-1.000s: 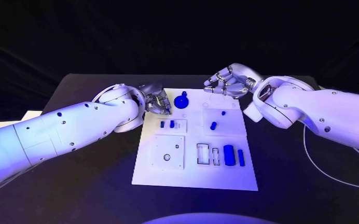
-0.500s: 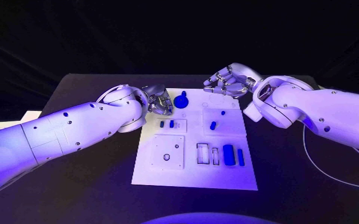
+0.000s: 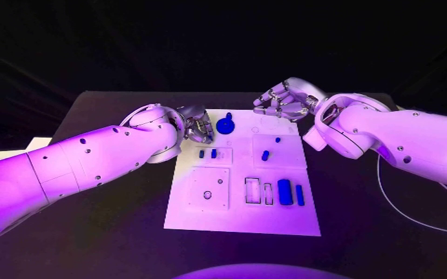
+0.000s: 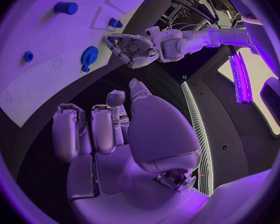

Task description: Assemble the parts on the task board

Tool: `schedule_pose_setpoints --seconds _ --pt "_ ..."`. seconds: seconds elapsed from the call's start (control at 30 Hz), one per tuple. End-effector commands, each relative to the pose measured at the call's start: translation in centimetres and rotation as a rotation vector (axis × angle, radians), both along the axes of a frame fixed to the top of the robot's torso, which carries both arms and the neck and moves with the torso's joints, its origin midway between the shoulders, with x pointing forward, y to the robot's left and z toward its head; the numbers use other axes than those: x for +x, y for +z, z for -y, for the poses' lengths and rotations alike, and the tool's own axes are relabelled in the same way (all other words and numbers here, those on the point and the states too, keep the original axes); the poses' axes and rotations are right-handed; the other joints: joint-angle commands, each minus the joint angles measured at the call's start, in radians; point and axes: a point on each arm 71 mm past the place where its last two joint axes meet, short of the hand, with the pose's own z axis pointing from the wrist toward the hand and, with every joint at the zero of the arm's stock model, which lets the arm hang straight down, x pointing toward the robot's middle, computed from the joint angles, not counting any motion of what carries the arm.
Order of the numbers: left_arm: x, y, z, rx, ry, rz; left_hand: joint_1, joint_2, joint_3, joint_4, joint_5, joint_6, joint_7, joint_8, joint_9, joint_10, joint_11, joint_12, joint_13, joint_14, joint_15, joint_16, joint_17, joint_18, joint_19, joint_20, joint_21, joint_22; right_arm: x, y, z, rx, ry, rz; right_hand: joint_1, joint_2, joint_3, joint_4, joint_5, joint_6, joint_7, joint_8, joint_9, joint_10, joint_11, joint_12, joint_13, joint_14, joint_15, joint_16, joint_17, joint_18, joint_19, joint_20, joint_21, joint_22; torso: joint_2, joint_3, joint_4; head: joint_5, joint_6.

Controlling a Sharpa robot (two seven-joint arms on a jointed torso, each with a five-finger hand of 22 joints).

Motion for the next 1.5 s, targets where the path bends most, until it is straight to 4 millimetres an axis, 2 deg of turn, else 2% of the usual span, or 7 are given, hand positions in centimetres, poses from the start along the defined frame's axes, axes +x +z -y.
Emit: schedule_pose_setpoints --seconds 0.03,0.77,1.03,1.5 --pt "-0.26 -0.58 0.16 0.034 -0.017 -0.032 -0.009 0.003 0.007 0.001 0.002 0.007 -0.003 0.003 0.0 0.007 -0.003 -0.005 0.0 0.022 -0.007 0.003 -0.001 -0.012 0.016 -0.005 -0.002 0.016 -0.09 0.0 -0.15 -0.001 0.015 0.002 0.002 0.011 -0.004 0.002 0.006 0.006 0.002 0.006 0.0 0.002 0.0 0.004 0.002 0.044 0.002 -0.006 -0.001 0.011 -0.006 -0.003 -0.003 0.0 0.0 -0.0002 0.0003 0.0 0.0" --pt "-0.46 -0.53 0.69 0.008 -0.041 -0.026 -0.015 0.0 0.008 -0.002 0.002 0.006 -0.003 0.0 -0.001 0.008 -0.003 -0.012 0.001 0.022 -0.007 0.008 0.001 -0.012 0.016 -0.005 0.001 0.019 -0.08 -0.01 -0.11 -0.002 0.015 0.001 0.002 0.011 -0.004 0.002 0.006 0.006 0.002 0.006 0.0 0.002 0.0 0.004 0.002 0.044 0.002 -0.006 -0.001 0.011 -0.006 -0.003 -0.003 0.0 0.0 -0.0004 0.0002 0.0 -0.003" --pt "-0.42 -0.71 0.7 0.018 -0.04 -0.044 -0.033 -0.005 0.013 0.0 0.002 -0.014 0.005 -0.019 -0.01 -0.01 0.006 -0.04 -0.003 0.017 0.0 0.005 -0.012 -0.013 0.013 -0.001 -0.002 0.02 -0.07 -0.01 -0.1 -0.002 0.014 0.001 0.002 0.011 -0.004 0.002 0.006 0.006 0.002 0.006 0.0 0.002 0.0 0.004 0.002 0.044 0.002 -0.006 -0.001 0.011 -0.006 -0.003 -0.003 0.0 0.0 0.0005 0.0003 -0.001 -0.004" --pt "-0.42 -0.88 0.66 0.032 -0.034 -0.058 -0.045 -0.012 0.016 0.0 0.001 -0.028 0.007 -0.032 -0.016 -0.017 0.011 -0.056 -0.005 0.014 0.004 0.004 -0.021 -0.012 0.011 0.003 -0.007 0.019 -0.03 -0.01 -0.09 -0.001 0.013 0.003 0.002 0.013 -0.009 0.005 0.007 0.007 0.001 0.007 0.0 0.004 -0.001 0.005 0.001 0.044 0.001 -0.009 -0.003 0.011 -0.006 -0.004 -0.005 -0.001 0.0 0.0003 0.0001 -0.001 -0.007"
